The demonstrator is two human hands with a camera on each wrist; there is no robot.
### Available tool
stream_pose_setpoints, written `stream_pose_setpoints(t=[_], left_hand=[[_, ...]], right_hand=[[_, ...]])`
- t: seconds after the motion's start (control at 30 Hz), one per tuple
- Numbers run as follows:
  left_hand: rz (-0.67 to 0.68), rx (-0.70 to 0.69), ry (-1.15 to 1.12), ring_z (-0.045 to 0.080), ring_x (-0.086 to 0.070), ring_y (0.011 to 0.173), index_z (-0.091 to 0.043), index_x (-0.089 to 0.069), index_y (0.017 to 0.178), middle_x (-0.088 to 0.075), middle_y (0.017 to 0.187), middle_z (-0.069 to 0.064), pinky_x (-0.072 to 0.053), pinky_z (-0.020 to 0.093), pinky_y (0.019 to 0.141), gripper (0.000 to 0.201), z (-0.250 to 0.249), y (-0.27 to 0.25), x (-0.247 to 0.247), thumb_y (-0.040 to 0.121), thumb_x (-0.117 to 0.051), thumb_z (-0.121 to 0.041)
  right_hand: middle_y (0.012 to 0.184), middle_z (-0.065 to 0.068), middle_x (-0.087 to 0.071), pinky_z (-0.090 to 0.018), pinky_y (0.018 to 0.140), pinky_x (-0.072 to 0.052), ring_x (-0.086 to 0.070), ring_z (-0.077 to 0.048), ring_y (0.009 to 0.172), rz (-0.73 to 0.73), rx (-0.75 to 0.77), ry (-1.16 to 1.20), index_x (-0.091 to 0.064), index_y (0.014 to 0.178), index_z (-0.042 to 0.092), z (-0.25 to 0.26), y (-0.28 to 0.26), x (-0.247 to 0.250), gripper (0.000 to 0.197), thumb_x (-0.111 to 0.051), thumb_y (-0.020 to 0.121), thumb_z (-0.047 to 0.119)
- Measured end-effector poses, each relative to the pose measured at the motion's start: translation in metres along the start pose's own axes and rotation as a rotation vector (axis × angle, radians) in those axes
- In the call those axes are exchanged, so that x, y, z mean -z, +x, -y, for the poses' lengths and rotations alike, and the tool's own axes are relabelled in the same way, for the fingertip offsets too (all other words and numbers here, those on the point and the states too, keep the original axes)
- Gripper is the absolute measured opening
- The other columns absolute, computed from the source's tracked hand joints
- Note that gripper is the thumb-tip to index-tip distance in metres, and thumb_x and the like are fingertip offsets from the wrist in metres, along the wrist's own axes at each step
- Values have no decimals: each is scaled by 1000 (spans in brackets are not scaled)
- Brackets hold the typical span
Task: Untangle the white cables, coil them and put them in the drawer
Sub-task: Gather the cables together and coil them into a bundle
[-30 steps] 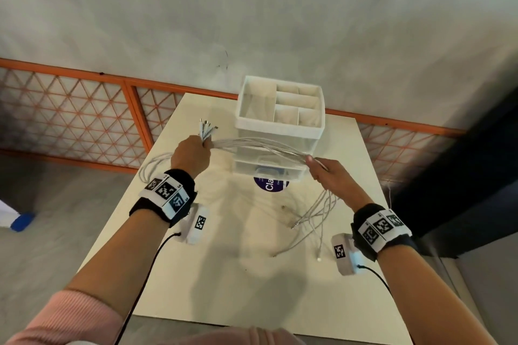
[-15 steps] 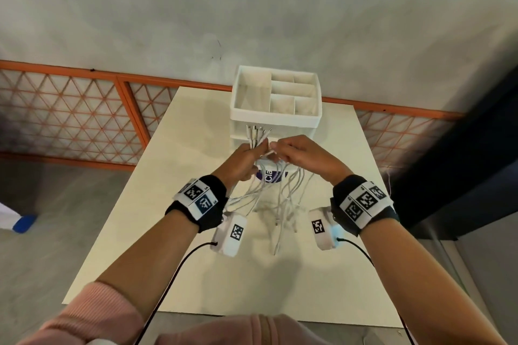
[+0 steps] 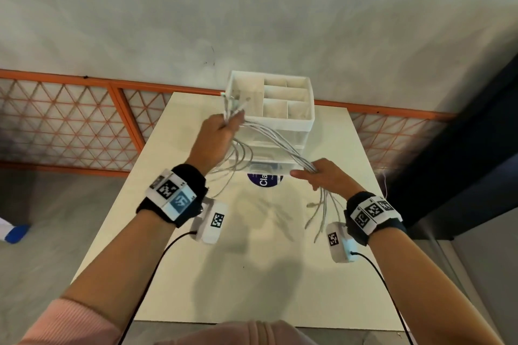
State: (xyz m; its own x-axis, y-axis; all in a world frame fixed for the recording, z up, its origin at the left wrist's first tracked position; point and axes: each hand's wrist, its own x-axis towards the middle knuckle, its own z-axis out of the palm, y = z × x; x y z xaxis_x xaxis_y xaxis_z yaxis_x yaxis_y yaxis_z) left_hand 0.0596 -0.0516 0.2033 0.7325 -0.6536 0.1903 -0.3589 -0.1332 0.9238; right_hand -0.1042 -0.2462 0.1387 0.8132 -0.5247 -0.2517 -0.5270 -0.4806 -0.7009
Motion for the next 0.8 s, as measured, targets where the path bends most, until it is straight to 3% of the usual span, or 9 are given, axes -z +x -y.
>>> stream_pose_setpoints(t=[0.13, 0.27, 0.33, 0.4, 0.47, 0.53, 0.6, 0.7, 0.8], left_hand=[[-56, 3, 141, 10, -29, 43, -15, -34, 50, -32, 46, -3, -24, 27, 50, 52, -3, 9, 13, 95, -52, -33], [189, 78, 336, 22, -46, 54, -11, -48, 54, -49, 56, 6, -32, 30, 56, 49, 8, 4, 2, 98, -47, -33], [324, 100, 409, 29, -61, 72, -5, -66, 71, -65, 75, 10, -38, 28, 66, 45, 20, 1, -2, 99, -44, -33], [367, 98, 432, 29, -63, 83, -2, -70, 95, -68, 89, 14, -38, 29, 67, 41, 27, -2, -7, 98, -45, -34], [384, 43, 404, 11, -60, 69, -5, -71, 96, -65, 76, 8, -36, 18, 60, 40, 26, -8, -12, 99, -43, -33], [384, 4, 302, -4, -50, 49, -7, -68, 80, -58, 62, -5, -34, 10, 52, 42, 21, -12, -19, 100, -41, -31], [348, 21, 160, 0, -40, 37, -12, -53, 63, -48, 50, -9, -31, 10, 43, 45, 16, -15, -26, 100, -40, -33], [301, 58, -81, 5, -18, 34, -19, -27, 55, -21, 43, -13, -19, 15, 37, 50, 6, -16, -33, 101, -37, -35], [266, 25, -253, 8, -16, 37, -12, -29, 58, -17, 48, -5, -17, 18, 39, 50, -6, -13, -34, 101, -35, -36]], right_hand=[[51, 1, -32, -30, 54, -26, -30, -16, 50, -152, -72, -11, -31, 51, 16, -32, -2, 1, 55, -64, 84, 47], [53, -1, -43, -33, 63, -35, -44, -24, 60, -323, -53, -166, -40, 57, 11, -59, 6, 7, 49, -69, 81, 42], [67, 0, -55, -37, 78, -43, -58, -27, 77, -241, -160, -307, -39, 61, 18, -72, 9, 13, 44, -74, 76, 39], [97, -5, -64, -43, 96, -41, -59, -30, 103, -78, -286, -400, -47, 78, 21, -77, 6, 17, 35, -80, 70, 30], [125, -11, -56, -44, 105, -36, -50, -32, 122, 96, -379, -476, -44, 121, 17, -76, 0, 15, 70, -85, 64, 22], [146, -15, -36, -47, 110, -33, -35, -35, 136, 267, -399, -564, -11, 148, 18, -63, -4, 12, 117, -87, 60, 25], [156, -12, -17, -47, 113, -29, -22, -31, 143, 387, -305, -572, 5, 150, 24, -39, -2, 6, 133, -88, 57, 35], [158, 2, -18, -35, 117, -20, -20, -18, 144, 412, -34, -327, -15, 149, 28, 16, -1, -10, 116, -86, 59, 45], [150, 9, -32, -26, 112, -24, -30, -6, 134, 429, 218, -64, -32, 143, 27, 73, -7, -27, 89, -80, 69, 41]])
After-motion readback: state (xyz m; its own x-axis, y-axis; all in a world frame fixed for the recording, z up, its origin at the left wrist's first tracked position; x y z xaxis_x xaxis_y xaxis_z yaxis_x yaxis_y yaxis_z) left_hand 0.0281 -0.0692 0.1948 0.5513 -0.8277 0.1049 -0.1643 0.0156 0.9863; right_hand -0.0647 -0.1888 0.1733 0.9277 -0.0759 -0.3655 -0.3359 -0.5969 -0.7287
